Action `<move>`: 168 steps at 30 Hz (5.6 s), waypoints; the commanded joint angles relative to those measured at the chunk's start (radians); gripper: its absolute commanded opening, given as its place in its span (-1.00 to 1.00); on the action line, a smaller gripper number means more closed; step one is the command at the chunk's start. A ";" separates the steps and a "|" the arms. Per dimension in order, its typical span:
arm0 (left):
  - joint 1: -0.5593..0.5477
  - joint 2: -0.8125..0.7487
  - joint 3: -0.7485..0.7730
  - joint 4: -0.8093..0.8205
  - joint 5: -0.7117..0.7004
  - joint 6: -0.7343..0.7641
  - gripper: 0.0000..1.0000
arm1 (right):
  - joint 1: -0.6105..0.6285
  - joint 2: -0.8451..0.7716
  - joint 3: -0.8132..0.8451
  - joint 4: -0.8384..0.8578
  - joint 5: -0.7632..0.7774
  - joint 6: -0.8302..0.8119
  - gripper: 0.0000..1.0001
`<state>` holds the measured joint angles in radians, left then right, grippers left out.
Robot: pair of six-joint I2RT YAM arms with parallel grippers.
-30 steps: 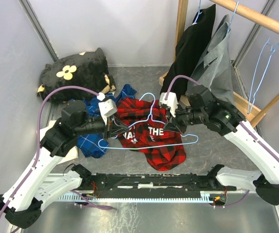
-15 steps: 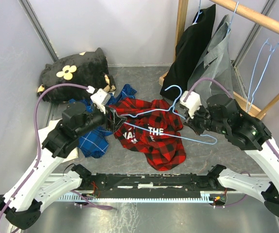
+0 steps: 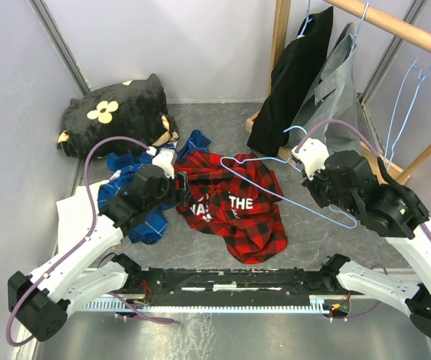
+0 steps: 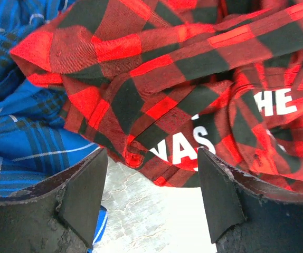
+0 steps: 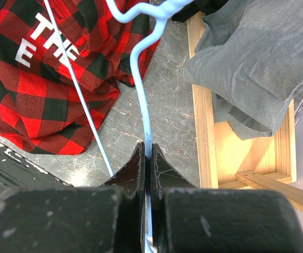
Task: Place the shirt on the hanger
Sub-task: Pick up the hanger from the clothesline, then hang the shirt on the hanger.
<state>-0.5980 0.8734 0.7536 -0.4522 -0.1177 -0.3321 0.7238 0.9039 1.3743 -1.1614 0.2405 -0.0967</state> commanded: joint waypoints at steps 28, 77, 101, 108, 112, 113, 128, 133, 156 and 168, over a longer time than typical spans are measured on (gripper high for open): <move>-0.007 0.036 -0.363 0.551 -0.220 -0.133 -0.26 | -0.002 -0.016 -0.072 0.158 -0.090 0.033 -1.00; -0.021 0.276 0.489 -0.101 0.170 0.142 -0.87 | -0.003 0.307 -0.178 0.778 -0.163 -0.072 -1.00; -0.161 0.425 0.831 -0.352 0.112 0.244 -0.95 | -0.002 0.225 -0.422 1.127 -0.280 -0.101 -1.00; -0.228 0.482 0.910 -0.346 0.044 0.205 -0.95 | -0.002 0.236 -0.494 1.327 -0.304 0.021 -1.00; -0.278 0.524 0.973 -0.354 -0.002 0.198 -0.95 | -0.003 0.235 -0.521 1.383 -0.312 0.053 -1.00; -0.294 0.532 0.976 -0.358 -0.012 0.196 -0.95 | -0.002 0.233 -0.526 1.393 -0.309 0.055 -1.00; -0.352 0.432 0.850 -0.277 -0.093 0.250 0.16 | -0.002 0.212 -0.691 1.777 -0.226 0.250 -1.00; -0.351 0.346 0.816 -0.241 -0.048 0.309 0.63 | -0.002 0.234 -0.740 1.940 -0.203 0.284 -1.00; -0.352 0.211 0.953 -0.428 0.130 0.690 0.79 | -0.004 -0.083 -0.944 1.917 -0.489 0.207 -1.00; -0.352 0.257 1.004 -0.493 0.252 0.713 0.46 | -0.004 -0.305 -0.910 1.563 -0.712 0.209 -1.00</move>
<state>-0.9447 1.1259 1.7119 -0.9325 0.0711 0.3397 0.7235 0.6373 0.4152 0.4877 -0.3679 0.1150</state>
